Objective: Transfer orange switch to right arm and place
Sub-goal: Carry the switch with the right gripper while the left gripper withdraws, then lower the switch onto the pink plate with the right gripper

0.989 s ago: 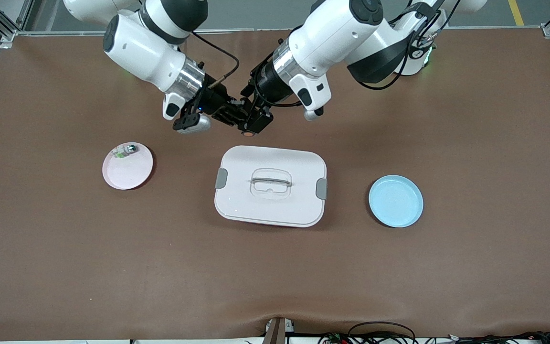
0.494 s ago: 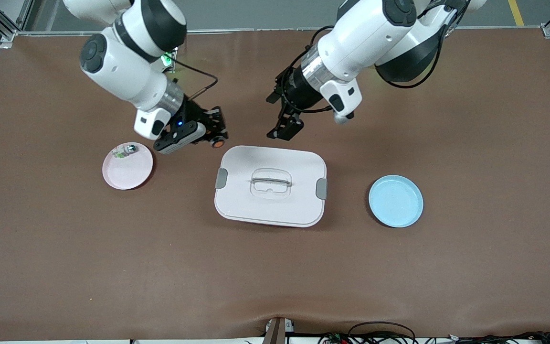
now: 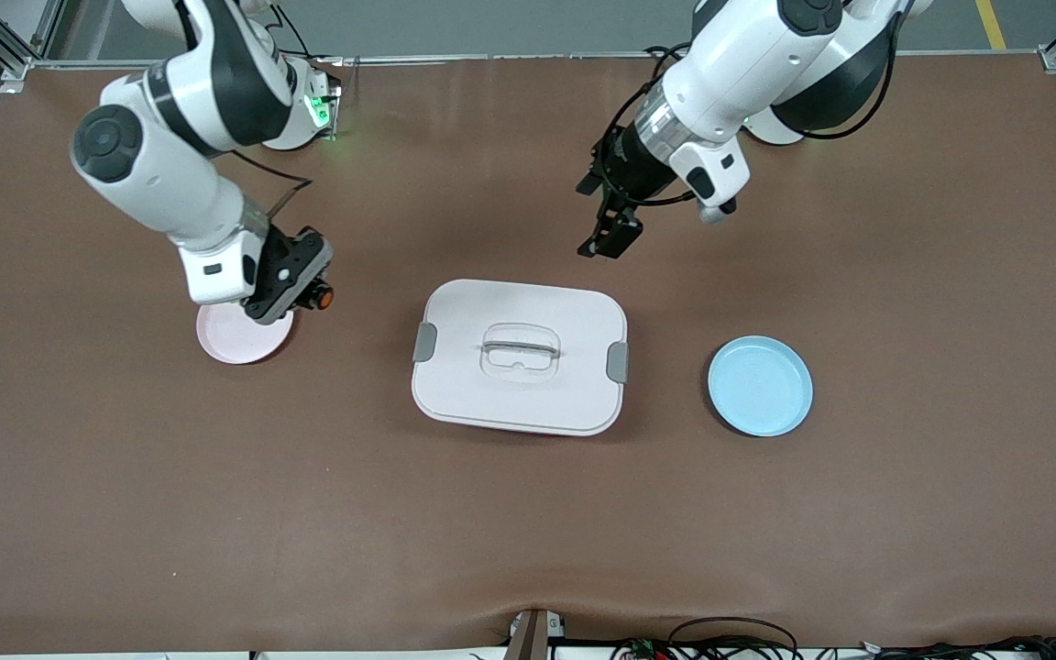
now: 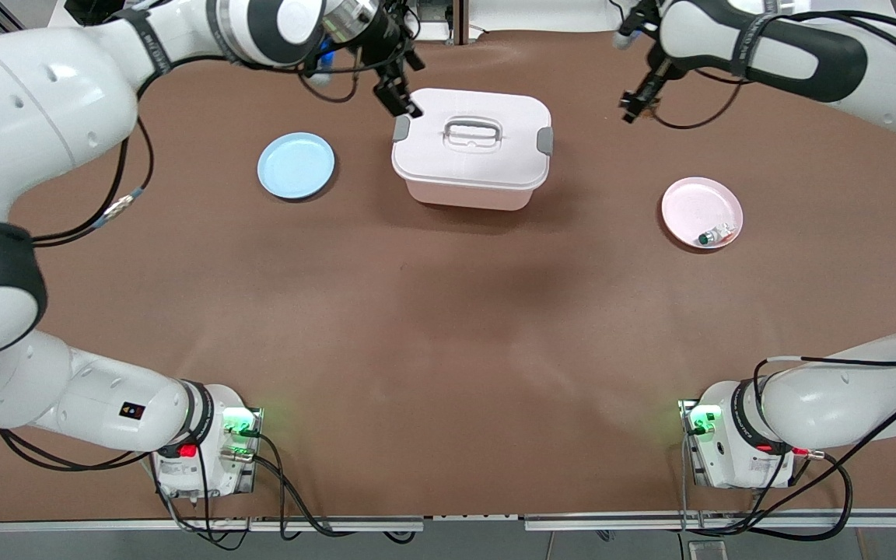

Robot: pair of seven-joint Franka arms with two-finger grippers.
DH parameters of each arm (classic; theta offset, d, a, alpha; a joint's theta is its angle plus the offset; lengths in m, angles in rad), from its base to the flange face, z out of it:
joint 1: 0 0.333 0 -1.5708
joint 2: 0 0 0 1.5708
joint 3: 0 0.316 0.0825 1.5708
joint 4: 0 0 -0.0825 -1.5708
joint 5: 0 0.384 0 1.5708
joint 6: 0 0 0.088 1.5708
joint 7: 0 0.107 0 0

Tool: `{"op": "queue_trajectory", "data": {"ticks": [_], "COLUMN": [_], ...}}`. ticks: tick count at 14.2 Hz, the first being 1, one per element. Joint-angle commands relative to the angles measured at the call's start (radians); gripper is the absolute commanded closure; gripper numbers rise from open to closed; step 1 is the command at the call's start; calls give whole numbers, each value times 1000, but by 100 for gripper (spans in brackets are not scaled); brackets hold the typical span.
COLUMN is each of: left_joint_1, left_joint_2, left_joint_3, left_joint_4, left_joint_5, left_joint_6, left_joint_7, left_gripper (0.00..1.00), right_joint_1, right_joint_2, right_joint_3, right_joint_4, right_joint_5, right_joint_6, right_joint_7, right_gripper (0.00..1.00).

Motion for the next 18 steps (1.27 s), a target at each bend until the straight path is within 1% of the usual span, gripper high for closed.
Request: {"op": "queue_trajectory", "data": {"ticks": [1, 3, 4, 5, 7, 9, 10, 12, 14, 16, 17, 18], "left_joint_1": [45, 80, 105, 133, 189, 258, 301, 396, 453, 481, 484, 486], "left_joint_2": [-128, -171, -185, -197, -234, -301, -328, -343, -360, -372, -381, -388], "left_joint_3": [-3, -1, 3, 5, 6, 8, 11, 11, 12, 20, 43, 57], "left_joint_4": [-147, -191, -205, -214, -251, -294, -300, -290, -290, -287, -282, -271], "left_joint_5": [-4, -5, -5, -8, -9, -9, -9, -9, -9, -7, 2, 37], "left_joint_6": [-15, -62, -94, -127, -196, -266, -308, -372, -386, -435, -475, -501], "left_joint_7": [131, 222, 268, 324, 452, 574, 633, 760, 843, 947, 1027, 1090], "left_gripper": [0, 0, 0, 0, 0, 0, 0, 0, 0, 0, 0, 0], "right_joint_1": [-137, -220, -241, -258, -286, -294, -295, -297, -303, -324, -338, -352], "right_joint_2": [-12, -23, -40, -63, -101, -103, -101, -91, -66, -39, -19, 7], "right_joint_3": [15, 15, 15, 17, 17, 18, 18, 18, 18, 18, 20, 20], "right_joint_4": [-30, -71, -110, -160, -292, -389, -433, -509, -550, -562, -570, -573], "right_joint_5": [-28, -80, -92, -94, -92, -86, -84, -83, -81, -80, -78, -75], "right_joint_6": [-9, -2, 12, 53, 179, 295, 361, 490, 584, 629, 655, 684], "right_joint_7": [-319, -481, -520, -541, -555, -557, -557, -560, -561, -595, -618, -632], "right_gripper": [100, 100, 100, 100, 100, 100, 100, 100, 100, 100, 100, 100]}}
